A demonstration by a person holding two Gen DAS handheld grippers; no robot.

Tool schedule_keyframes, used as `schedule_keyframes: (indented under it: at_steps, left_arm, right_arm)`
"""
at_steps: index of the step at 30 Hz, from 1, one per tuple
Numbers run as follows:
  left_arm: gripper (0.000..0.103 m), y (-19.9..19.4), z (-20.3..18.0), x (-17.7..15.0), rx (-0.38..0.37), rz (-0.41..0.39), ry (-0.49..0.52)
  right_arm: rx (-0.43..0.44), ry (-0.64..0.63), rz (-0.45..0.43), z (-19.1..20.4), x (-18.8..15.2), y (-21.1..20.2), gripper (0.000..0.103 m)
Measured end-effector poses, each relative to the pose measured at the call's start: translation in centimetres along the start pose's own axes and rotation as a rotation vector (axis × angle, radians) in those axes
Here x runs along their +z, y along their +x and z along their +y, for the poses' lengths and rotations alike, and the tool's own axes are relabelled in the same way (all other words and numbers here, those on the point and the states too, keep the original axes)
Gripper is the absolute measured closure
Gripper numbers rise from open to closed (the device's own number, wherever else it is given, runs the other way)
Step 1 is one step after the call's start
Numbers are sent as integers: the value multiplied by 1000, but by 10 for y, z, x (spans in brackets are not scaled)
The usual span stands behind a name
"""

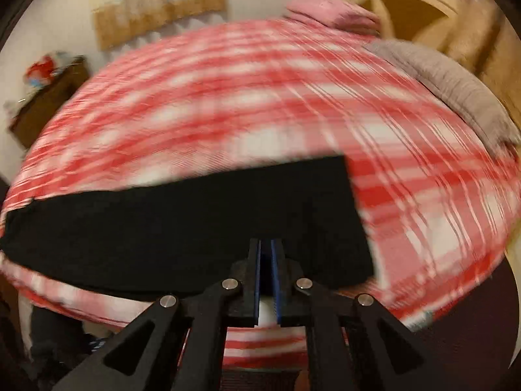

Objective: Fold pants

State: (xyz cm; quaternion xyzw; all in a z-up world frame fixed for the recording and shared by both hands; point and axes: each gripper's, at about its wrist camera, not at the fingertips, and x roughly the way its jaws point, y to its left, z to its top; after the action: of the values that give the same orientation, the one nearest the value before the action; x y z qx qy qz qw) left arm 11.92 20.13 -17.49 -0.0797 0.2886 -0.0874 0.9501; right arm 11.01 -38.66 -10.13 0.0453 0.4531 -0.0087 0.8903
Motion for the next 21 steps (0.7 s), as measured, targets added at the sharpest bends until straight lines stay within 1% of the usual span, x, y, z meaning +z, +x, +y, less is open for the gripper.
schedule_keyframes:
  at_steps: [1, 2, 3, 4, 6, 9, 11, 14, 15, 17, 19, 20, 21]
  left_arm:
    - [16, 1, -6, 1, -13, -4, 9]
    - [16, 3, -11, 2, -20, -4, 18]
    - [16, 5, -18, 2, -28, -5, 34]
    - [16, 7, -25, 2, -40, -6, 49]
    - [15, 13, -39, 0, -62, 0, 81]
    - [15, 21, -55, -7, -95, 21, 111]
    - [15, 27, -60, -13, -96, 49, 127]
    - [15, 38, -63, -23, -85, 118, 138]
    - [15, 39, -63, -25, -78, 117, 139]
    - [11, 37, -65, -27, -86, 108, 137]
    - [6, 37, -65, -28, -106, 118, 132]
    - [5, 37, -66, -29, -109, 122, 140]
    - [4, 37, -68, -30, -107, 127, 152]
  right_arm:
    - [46, -12, -6, 14, 8, -2, 87]
    - [109, -25, -8, 30, 16, -2, 65]
    - [190, -33, -15, 51, 27, 1, 43]
    - [231, -35, -22, 63, 33, 1, 39]
    - [343, -65, -7, 103, 50, 13, 39]
    - [441, -125, 39, 170, 69, 36, 39]
    - [469, -168, 67, 210, 77, 53, 39]
    - [521, -210, 113, 263, 83, 78, 39]
    - [544, -213, 135, 282, 83, 88, 39]
    - [582, -203, 170, 315, 82, 108, 39]
    - [621, -181, 217, 338, 80, 126, 44]
    - [635, -172, 239, 348, 79, 133, 49]
    - [645, -158, 263, 360, 78, 143, 50]
